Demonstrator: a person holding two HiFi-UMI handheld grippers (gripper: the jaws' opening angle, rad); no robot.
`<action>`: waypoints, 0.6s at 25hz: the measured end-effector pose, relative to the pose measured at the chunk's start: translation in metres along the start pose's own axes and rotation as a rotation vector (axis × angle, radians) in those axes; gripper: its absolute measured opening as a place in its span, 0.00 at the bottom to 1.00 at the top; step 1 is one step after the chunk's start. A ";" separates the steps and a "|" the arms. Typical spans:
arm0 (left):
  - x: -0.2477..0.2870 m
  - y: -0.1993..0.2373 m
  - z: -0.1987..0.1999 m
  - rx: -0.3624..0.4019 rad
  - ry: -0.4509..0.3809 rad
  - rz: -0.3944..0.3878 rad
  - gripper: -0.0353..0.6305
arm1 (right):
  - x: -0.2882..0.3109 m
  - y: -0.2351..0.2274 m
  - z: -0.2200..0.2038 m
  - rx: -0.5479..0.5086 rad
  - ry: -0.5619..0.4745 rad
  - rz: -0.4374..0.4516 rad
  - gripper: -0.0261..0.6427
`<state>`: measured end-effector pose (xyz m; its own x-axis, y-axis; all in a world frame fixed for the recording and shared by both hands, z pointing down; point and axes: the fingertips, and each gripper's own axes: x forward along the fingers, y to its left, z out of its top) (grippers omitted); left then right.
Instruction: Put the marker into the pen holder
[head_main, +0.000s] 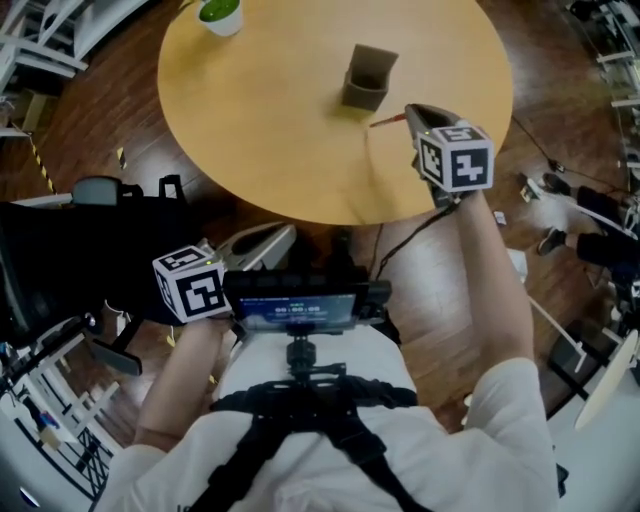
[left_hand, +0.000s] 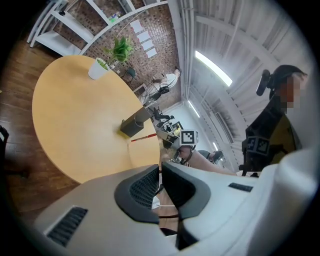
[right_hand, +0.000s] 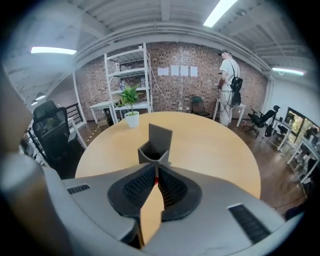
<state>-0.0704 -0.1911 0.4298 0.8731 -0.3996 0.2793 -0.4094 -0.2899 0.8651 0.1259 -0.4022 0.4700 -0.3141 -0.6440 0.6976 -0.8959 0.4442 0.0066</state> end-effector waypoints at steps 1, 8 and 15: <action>0.000 -0.001 0.000 -0.003 0.003 -0.005 0.06 | -0.005 -0.002 0.007 0.001 -0.023 -0.011 0.08; 0.002 -0.001 0.000 -0.003 0.003 -0.019 0.06 | -0.020 -0.013 0.038 -0.068 -0.099 -0.075 0.05; 0.002 0.000 -0.006 -0.014 0.005 0.000 0.06 | 0.045 -0.013 -0.078 -0.031 0.240 -0.008 0.25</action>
<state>-0.0671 -0.1869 0.4323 0.8745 -0.3954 0.2808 -0.4054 -0.2780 0.8709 0.1480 -0.3885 0.5574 -0.2205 -0.4826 0.8477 -0.8868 0.4610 0.0317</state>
